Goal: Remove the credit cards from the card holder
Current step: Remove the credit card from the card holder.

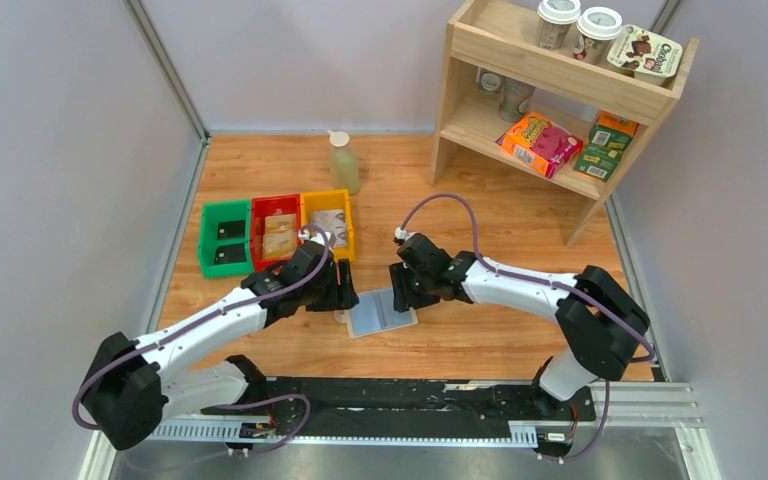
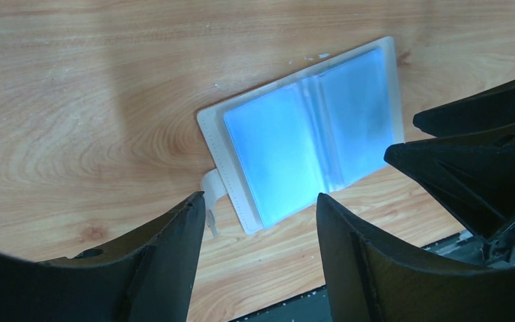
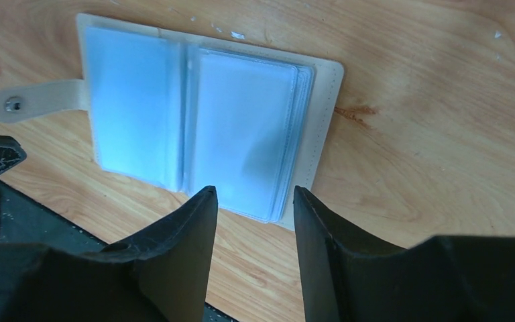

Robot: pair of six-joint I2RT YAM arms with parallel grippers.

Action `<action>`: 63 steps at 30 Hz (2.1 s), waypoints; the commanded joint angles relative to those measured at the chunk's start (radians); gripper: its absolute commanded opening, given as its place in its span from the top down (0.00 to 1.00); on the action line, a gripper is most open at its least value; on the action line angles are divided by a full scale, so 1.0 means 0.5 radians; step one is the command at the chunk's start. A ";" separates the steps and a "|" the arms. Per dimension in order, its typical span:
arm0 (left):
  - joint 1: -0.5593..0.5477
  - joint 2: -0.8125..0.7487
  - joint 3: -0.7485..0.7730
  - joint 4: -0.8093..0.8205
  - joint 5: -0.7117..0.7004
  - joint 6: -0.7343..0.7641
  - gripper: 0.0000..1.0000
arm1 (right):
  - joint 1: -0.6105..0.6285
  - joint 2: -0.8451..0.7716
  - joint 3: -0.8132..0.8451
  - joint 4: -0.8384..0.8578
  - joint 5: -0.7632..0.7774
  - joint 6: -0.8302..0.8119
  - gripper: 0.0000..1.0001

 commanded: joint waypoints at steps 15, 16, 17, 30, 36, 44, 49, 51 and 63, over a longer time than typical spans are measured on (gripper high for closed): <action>-0.107 0.177 -0.310 0.396 -0.016 -0.357 0.50 | 0.047 0.190 0.140 -0.060 0.011 -0.001 0.58; -0.110 0.177 -0.316 0.399 -0.016 -0.370 0.52 | 0.044 0.181 0.143 -0.069 0.026 -0.001 0.57; -0.110 0.180 -0.323 0.408 -0.016 -0.376 0.56 | 0.053 0.172 0.149 -0.087 0.050 -0.001 0.56; -0.159 0.239 -0.323 0.439 -0.028 -0.416 0.69 | 0.142 0.138 0.266 -0.232 0.388 -0.019 0.50; -0.168 0.248 -0.317 0.445 -0.028 -0.416 0.70 | 0.139 0.227 0.253 -0.216 0.403 0.002 0.51; -0.180 0.269 -0.304 0.457 -0.016 -0.416 0.70 | 0.139 0.251 0.235 -0.158 0.272 -0.001 0.52; -0.193 0.285 -0.298 0.470 -0.013 -0.422 0.71 | 0.142 0.255 0.235 -0.140 0.220 -0.004 0.57; -0.196 0.288 -0.295 0.476 -0.010 -0.422 0.71 | 0.139 0.245 0.229 -0.137 0.216 -0.004 0.57; -0.202 0.291 -0.292 0.464 -0.025 -0.428 0.72 | 0.139 0.242 0.256 -0.259 0.459 0.030 0.51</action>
